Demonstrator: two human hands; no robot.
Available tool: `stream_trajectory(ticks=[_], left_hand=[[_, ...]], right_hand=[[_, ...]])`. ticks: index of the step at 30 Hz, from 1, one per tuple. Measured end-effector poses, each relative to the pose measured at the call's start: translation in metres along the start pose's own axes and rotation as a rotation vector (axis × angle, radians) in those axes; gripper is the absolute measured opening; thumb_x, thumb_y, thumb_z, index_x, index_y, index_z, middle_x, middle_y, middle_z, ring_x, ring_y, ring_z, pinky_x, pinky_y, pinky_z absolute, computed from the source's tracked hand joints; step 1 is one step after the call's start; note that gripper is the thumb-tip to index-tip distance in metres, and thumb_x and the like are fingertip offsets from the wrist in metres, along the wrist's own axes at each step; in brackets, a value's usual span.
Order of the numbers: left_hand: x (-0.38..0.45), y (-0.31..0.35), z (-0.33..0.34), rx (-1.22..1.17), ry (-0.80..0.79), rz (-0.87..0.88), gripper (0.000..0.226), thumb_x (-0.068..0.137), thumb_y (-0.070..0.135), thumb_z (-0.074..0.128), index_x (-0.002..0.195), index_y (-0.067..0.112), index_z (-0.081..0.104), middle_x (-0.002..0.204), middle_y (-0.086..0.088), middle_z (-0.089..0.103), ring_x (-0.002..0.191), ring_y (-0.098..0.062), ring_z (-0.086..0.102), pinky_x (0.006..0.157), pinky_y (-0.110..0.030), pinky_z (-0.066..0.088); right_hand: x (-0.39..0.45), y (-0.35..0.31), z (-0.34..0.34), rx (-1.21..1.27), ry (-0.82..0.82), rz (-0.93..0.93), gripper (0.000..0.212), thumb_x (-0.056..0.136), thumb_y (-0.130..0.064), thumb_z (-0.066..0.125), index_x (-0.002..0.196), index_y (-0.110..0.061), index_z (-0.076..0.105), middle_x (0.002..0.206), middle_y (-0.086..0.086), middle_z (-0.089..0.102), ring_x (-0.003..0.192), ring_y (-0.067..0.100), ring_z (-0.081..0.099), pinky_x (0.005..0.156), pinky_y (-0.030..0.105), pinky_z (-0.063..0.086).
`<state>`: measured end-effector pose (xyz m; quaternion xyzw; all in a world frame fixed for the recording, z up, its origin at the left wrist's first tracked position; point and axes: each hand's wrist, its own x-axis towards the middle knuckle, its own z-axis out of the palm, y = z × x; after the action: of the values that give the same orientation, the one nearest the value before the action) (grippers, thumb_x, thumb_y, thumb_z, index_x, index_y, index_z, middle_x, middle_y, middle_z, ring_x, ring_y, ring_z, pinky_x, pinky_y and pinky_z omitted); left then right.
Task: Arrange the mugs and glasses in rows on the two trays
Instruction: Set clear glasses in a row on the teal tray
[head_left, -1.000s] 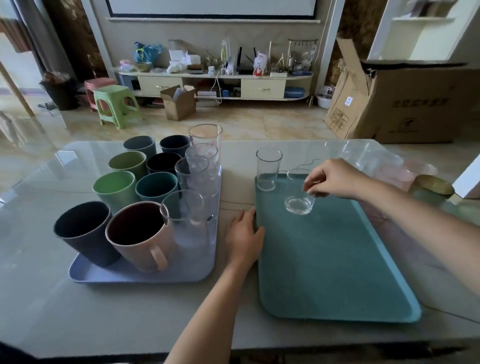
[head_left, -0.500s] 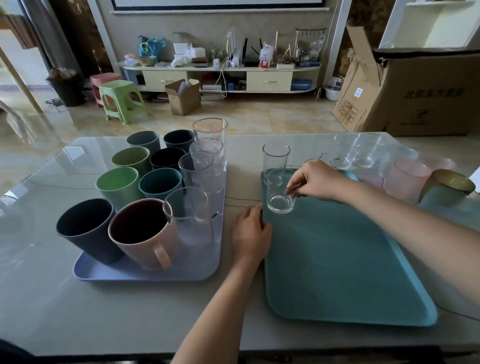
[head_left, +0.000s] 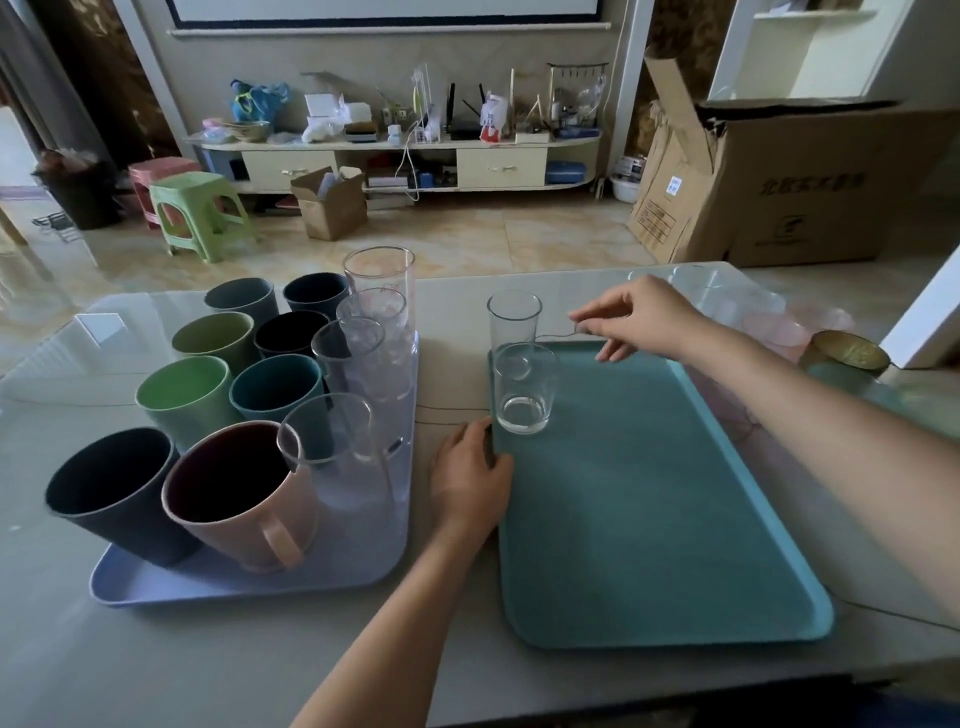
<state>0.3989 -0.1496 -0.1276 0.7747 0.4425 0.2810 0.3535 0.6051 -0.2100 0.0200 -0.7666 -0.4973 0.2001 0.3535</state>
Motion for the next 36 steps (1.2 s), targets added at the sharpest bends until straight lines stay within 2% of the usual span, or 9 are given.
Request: stream_trajectory(ticks=[2, 4, 7, 10, 16, 21, 25, 30, 36], left_hand=[[0.01, 0.002, -0.001, -0.045, -0.014, -0.045, 0.039, 0.066, 0.029, 0.05, 0.103, 0.025, 0.061, 0.099, 0.001, 0.068, 0.095, -0.019, 0.062, 0.083, -0.037, 0.052], [0.021, 0.003, -0.003, -0.03, -0.054, -0.026, 0.043, 0.066, 0.028, 0.052, 0.108, 0.025, 0.061, 0.104, -0.002, 0.069, 0.098, -0.019, 0.063, 0.085, -0.035, 0.053], [0.027, -0.001, -0.006, 0.101, -0.067, 0.112, 0.053, 0.069, 0.031, 0.054, 0.121, 0.022, 0.058, 0.11, -0.002, 0.068, 0.1, -0.022, 0.062, 0.084, -0.032, 0.051], [0.028, -0.002, -0.007, 0.155, -0.028, 0.151, 0.061, 0.066, 0.037, 0.051, 0.126, 0.025, 0.057, 0.107, 0.003, 0.069, 0.097, -0.02, 0.064, 0.081, -0.03, 0.051], [0.03, -0.004, -0.002, 0.244, 0.008, 0.155, 0.065, 0.068, 0.04, 0.048, 0.132, 0.025, 0.053, 0.123, -0.003, 0.064, 0.112, -0.024, 0.059, 0.092, -0.031, 0.049], [0.029, -0.003, -0.003, 0.261, 0.004, 0.175, 0.066, 0.069, 0.039, 0.048, 0.134, 0.025, 0.051, 0.127, -0.005, 0.062, 0.115, -0.025, 0.058, 0.094, -0.031, 0.047], [0.028, 0.001, -0.005, 0.272, -0.009, 0.17, 0.065, 0.071, 0.037, 0.05, 0.134, 0.021, 0.051, 0.132, -0.009, 0.058, 0.121, -0.027, 0.054, 0.099, -0.031, 0.043], [0.023, 0.005, -0.009, 0.276, -0.059, 0.144, 0.067, 0.069, 0.037, 0.046, 0.134, 0.019, 0.051, 0.13, -0.012, 0.059, 0.116, -0.031, 0.056, 0.096, -0.032, 0.044], [-0.003, 0.002, -0.022, 0.309, -0.245, 0.167, 0.074, 0.078, 0.037, 0.039, 0.147, 0.016, 0.025, 0.149, -0.013, 0.035, 0.135, -0.03, 0.033, 0.11, -0.034, 0.03]], right_hand=[[0.01, 0.018, -0.019, -0.277, 0.178, -0.017, 0.022, 0.088, -0.014, 0.065, 0.109, -0.014, 0.07, 0.104, 0.007, 0.072, 0.082, 0.02, 0.07, 0.08, 0.032, 0.057], [0.022, 0.036, -0.035, -0.534, 0.259, -0.003, 0.031, 0.087, -0.014, 0.064, 0.118, -0.013, 0.065, 0.119, 0.01, 0.066, 0.105, 0.026, 0.063, 0.094, 0.034, 0.048], [0.049, 0.063, -0.044, -0.669, 0.206, 0.129, 0.047, 0.085, -0.016, 0.066, 0.131, -0.014, 0.053, 0.131, 0.016, 0.056, 0.115, 0.035, 0.055, 0.096, 0.042, 0.047], [0.076, 0.087, -0.039, -0.681, 0.139, 0.21, 0.052, 0.088, -0.021, 0.063, 0.136, -0.013, 0.045, 0.135, 0.02, 0.05, 0.119, 0.038, 0.051, 0.099, 0.044, 0.044], [0.107, 0.103, -0.017, -0.71, 0.297, 0.235, 0.031, 0.09, -0.01, 0.058, 0.117, 0.003, 0.053, 0.121, 0.025, 0.054, 0.108, 0.04, 0.055, 0.089, 0.043, 0.045], [0.104, 0.101, -0.011, -0.772, 0.348, 0.29, 0.018, 0.09, -0.002, 0.055, 0.107, 0.001, 0.059, 0.111, 0.021, 0.057, 0.1, 0.038, 0.058, 0.079, 0.039, 0.049], [0.087, 0.096, -0.011, -0.779, 0.417, 0.177, 0.009, 0.089, 0.0, 0.05, 0.095, -0.004, 0.055, 0.097, 0.018, 0.061, 0.083, 0.033, 0.057, 0.067, 0.036, 0.047], [0.034, 0.065, -0.022, -0.791, 0.363, 0.018, 0.011, 0.091, -0.002, 0.046, 0.088, -0.008, 0.054, 0.092, 0.013, 0.06, 0.076, 0.027, 0.053, 0.062, 0.031, 0.041], [-0.052, 0.025, 0.004, -0.753, 0.156, -0.026, 0.007, 0.091, -0.015, 0.054, 0.087, -0.014, 0.059, 0.094, 0.009, 0.064, 0.081, 0.03, 0.058, 0.065, 0.031, 0.042]])
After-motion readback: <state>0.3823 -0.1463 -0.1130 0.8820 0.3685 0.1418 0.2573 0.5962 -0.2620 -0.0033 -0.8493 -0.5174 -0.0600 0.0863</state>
